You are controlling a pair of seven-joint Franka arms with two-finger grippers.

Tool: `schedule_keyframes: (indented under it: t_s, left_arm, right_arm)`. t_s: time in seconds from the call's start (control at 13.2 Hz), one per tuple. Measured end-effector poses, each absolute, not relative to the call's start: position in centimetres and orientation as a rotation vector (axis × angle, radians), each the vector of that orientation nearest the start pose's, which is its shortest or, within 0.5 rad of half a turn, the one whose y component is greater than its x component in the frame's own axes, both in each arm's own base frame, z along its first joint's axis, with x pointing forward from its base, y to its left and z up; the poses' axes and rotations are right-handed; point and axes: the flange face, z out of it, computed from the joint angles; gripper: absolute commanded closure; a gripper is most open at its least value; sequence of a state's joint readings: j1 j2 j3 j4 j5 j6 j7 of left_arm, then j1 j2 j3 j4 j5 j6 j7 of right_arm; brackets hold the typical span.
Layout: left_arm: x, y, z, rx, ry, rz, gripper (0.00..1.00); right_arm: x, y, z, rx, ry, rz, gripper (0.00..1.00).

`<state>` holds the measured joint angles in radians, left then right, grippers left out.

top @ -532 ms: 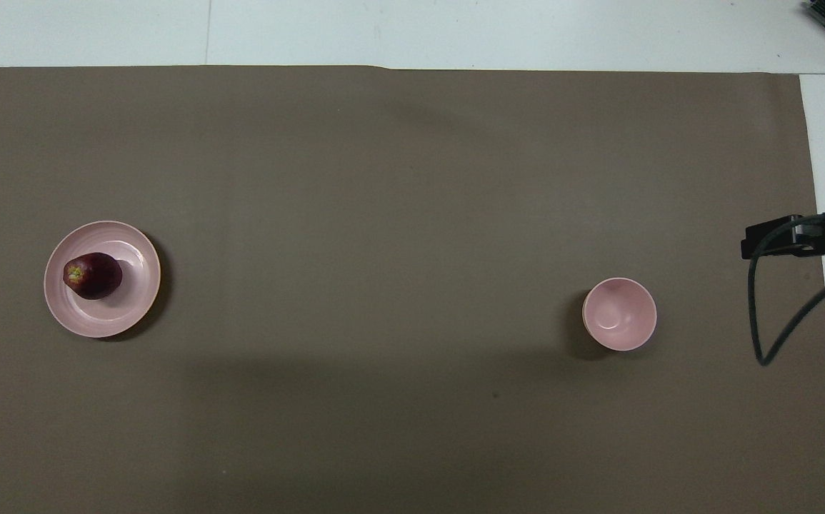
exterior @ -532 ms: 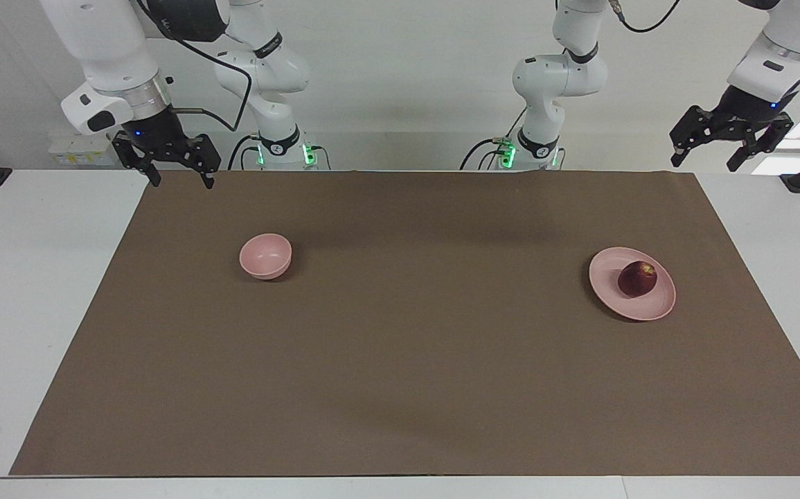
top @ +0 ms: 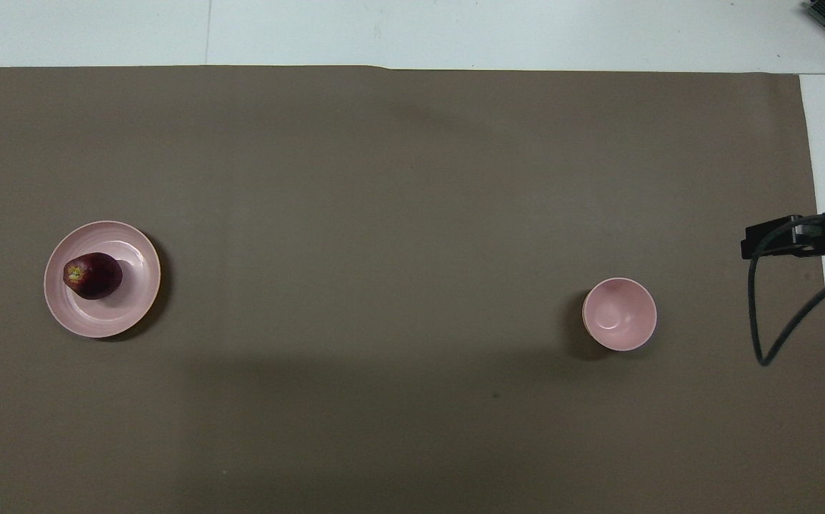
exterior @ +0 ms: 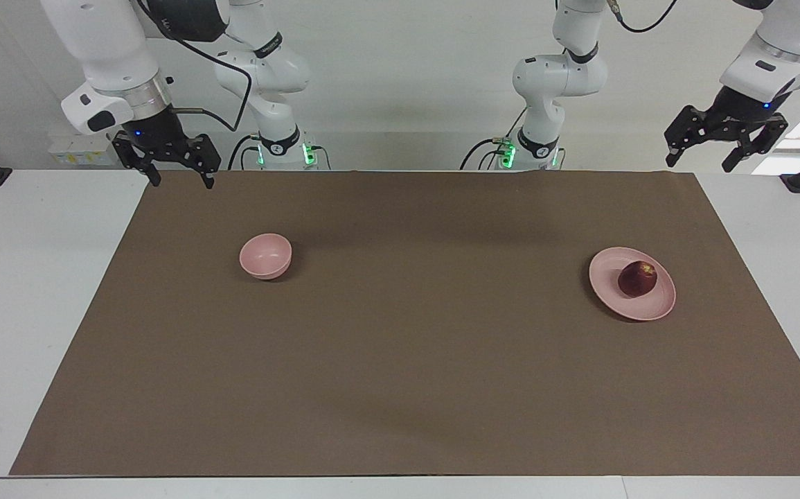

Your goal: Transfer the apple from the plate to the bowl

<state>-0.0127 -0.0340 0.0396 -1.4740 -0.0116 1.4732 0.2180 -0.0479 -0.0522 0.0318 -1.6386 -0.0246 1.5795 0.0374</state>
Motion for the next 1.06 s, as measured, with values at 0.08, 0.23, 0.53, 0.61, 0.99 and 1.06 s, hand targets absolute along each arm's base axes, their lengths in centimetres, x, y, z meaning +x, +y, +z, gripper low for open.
schedule_keyframes:
  t_s: [0.08,0.23,0.53,0.61,0.99,1.06]
  left_arm:
    - [53.30,1.25,67.95,-3.135,0.305,-0.054,0.00]
    - [53.30,1.12,67.95,-3.135,0.309,-0.054,0.00]
    - [53.30,0.89,67.93,-3.135,0.315,-0.052,0.00]
    - [53.30,0.88,67.92,-3.135,0.315,-0.052,0.00]
    - [53.23,0.92,67.61,-3.136,0.314,-0.042,0.00]
    - [53.18,0.97,67.30,-3.137,0.313,-0.034,0.00]
  right_arm:
    - [53.83,-1.08,62.18,-3.167,0.084,0.010,0.00]
    - [53.83,-1.08,62.18,-3.167,0.084,0.011,0.00]
    - [53.83,-1.08,62.18,-3.167,0.084,0.011,0.00]
    - [53.83,-1.08,62.18,-3.167,0.084,0.011,0.00]
    - [53.83,-1.02,62.18,-3.167,0.083,0.010,0.00]
    - [53.84,-0.86,62.18,-3.167,0.078,0.010,0.00]
